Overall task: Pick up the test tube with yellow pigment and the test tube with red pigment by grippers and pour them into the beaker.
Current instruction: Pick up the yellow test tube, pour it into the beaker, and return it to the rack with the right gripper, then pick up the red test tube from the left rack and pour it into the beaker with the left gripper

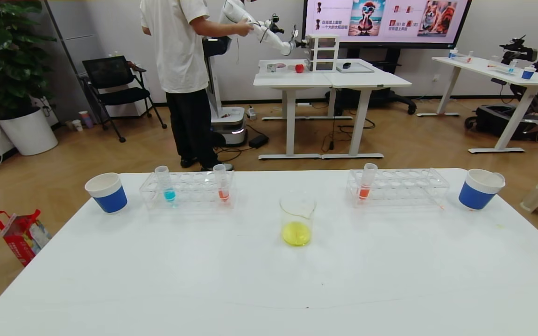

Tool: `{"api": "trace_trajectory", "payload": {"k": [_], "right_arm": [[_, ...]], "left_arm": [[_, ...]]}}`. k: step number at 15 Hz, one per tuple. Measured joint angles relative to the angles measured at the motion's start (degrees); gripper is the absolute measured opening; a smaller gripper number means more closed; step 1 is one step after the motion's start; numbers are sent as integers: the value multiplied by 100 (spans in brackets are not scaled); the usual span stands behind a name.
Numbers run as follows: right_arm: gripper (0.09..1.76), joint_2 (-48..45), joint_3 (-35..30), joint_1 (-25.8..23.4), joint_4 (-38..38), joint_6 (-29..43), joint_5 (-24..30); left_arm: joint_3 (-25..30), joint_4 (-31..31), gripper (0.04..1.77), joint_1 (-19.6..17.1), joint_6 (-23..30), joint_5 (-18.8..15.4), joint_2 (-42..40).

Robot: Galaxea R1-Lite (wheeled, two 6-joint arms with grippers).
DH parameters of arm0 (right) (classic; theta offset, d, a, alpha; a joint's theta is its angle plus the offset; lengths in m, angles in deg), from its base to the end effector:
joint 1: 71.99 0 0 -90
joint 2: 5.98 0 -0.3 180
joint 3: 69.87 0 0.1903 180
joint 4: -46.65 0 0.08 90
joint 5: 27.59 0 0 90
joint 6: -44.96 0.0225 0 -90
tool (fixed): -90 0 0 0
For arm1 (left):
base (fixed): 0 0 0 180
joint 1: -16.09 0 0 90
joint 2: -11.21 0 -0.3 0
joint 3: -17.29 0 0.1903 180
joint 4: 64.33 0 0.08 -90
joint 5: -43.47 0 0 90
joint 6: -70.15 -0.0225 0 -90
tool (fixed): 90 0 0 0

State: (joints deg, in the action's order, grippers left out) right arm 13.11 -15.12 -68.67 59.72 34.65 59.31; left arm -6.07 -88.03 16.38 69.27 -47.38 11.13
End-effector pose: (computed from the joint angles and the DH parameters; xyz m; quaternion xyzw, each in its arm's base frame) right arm -0.0342 -0.0032 0.2484 -0.0772 -0.1949 -0.0157 0.9776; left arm -0.0229 -0.0002 0.0748 0.0077 0.0022 -0.0100 0.9999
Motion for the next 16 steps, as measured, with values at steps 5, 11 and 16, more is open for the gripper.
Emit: {"api": "trace_trajectory", "payload": {"k": [5,11,16], "right_arm": [[174,-1323,-430,-212,979,-6,50],[174,-1882,-2566,-260,614,293,61],[174,-1911,-3115,-267,1068,691,329]], "left_arm": [[0,-2,175,0,0,-2,0],[0,0,175,-2,0,-2,0],[0,0,175,0,0,-2,0]]}}
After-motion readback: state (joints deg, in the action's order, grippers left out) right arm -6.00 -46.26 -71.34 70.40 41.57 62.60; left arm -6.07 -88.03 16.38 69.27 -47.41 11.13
